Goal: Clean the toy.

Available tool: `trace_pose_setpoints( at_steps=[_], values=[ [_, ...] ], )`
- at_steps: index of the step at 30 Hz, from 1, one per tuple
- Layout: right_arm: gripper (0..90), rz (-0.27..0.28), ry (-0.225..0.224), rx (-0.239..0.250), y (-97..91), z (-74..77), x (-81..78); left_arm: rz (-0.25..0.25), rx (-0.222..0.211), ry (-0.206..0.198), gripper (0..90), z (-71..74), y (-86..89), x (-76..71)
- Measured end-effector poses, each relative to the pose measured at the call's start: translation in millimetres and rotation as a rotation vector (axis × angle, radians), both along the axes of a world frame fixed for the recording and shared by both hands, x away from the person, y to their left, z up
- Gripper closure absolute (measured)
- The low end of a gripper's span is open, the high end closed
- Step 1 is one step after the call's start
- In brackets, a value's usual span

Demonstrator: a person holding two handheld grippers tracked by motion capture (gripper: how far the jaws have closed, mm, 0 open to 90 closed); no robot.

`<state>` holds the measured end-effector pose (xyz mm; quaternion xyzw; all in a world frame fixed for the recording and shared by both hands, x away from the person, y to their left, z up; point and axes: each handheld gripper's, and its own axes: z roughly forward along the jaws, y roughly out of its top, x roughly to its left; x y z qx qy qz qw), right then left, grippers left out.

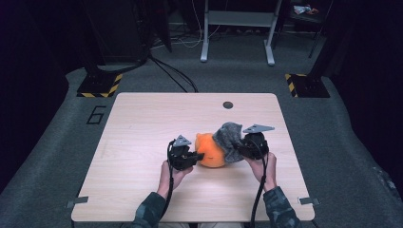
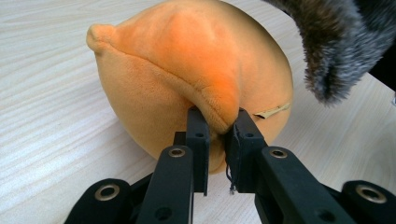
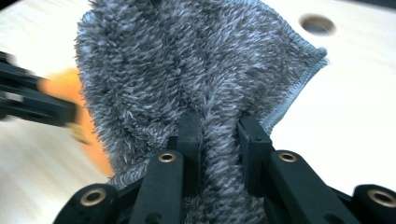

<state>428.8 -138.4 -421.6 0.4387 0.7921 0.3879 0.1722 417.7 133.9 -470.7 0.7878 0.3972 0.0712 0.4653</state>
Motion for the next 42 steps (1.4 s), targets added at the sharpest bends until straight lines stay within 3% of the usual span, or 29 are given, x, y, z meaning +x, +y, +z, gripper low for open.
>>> trace_pose_setpoints(
  at_steps=[3,4,9,13,33,42],
  values=[
    [74.1,0.037,-0.015,-0.015,14.4,7.7,-1.4,-0.001,0.003,-0.002,80.3,0.3,-0.6,-0.4],
    [74.1,0.077,-0.030,-0.031,30.1,12.5,-1.2,-0.003,0.007,-0.006,80.3,0.8,-1.1,-0.4],
    [74.0,0.133,-0.025,-0.074,58.6,10.7,1.5,-0.014,0.016,-0.012,80.3,1.6,-1.6,-0.2],
    [74.1,0.130,-0.030,-0.096,63.8,4.8,3.3,-0.011,0.022,-0.013,80.2,1.7,-2.3,-0.3],
    [74.0,0.033,0.027,-0.060,16.0,-15.6,4.9,-0.002,0.006,-0.004,80.0,-0.8,0.2,1.7],
    [74.0,-0.049,0.100,-0.046,-9.3,-41.3,10.4,0.000,-0.002,0.003,80.0,-2.3,1.5,2.2]
  ],
)
